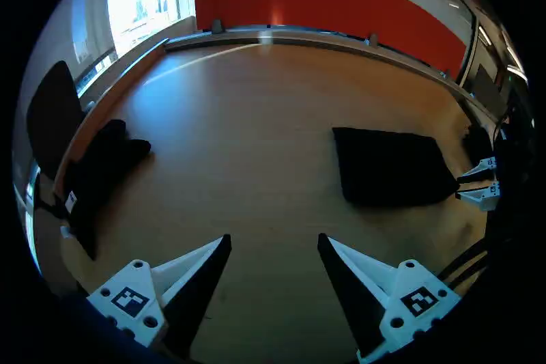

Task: Fold towel

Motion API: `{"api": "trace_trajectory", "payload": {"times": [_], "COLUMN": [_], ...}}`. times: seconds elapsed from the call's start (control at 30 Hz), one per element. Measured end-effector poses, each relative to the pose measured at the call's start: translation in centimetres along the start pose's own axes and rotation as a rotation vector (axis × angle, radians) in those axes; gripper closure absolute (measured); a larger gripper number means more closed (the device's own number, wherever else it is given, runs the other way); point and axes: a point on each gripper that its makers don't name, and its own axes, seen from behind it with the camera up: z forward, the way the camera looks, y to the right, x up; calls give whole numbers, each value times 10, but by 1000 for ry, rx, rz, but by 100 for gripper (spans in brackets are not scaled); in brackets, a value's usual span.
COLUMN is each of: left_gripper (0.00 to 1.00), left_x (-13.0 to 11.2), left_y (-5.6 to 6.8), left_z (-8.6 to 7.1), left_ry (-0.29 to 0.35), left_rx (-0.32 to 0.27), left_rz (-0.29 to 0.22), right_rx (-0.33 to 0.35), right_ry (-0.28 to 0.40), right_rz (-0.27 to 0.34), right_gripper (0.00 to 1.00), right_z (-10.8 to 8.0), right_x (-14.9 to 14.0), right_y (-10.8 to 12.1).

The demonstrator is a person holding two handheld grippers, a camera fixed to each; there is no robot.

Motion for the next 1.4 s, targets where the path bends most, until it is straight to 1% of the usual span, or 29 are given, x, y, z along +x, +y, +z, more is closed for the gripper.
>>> {"api": "trace_trajectory", "payload": {"times": [0.17, 0.27, 0.4, 0.67, 0.87, 1.17, 1.4], "left_gripper": [6, 6, 6, 6, 6, 6, 6], "left_x": [-2, -3, -2, -2, 0, 6, 11], "left_y": [-3, -4, -5, -6, -8, -9, -8], "left_z": [-1, -1, 0, -1, 0, -1, -1], "left_ry": [-4, -5, -5, -4, -1, 9, 17], "left_rx": [6, 6, 9, 13, 15, 12, 8], "left_rz": [-5, -7, -6, -3, -6, -14, -18], "right_rx": [22, 22, 16, 2, -24, -70, -97], "right_ry": [-16, -27, -40, -24, 18, 104, 153], "right_rz": [-20, -26, -22, -12, -25, -80, -108], "right_gripper": [63, 75, 93, 93, 93, 93, 93], "right_z": [0, 0, 0, -2, -12, -37, -60], "right_x": [-2, -4, -5, 3, 25, 72, 98], "right_y": [-3, -2, -1, -4, -2, 4, 11]}}
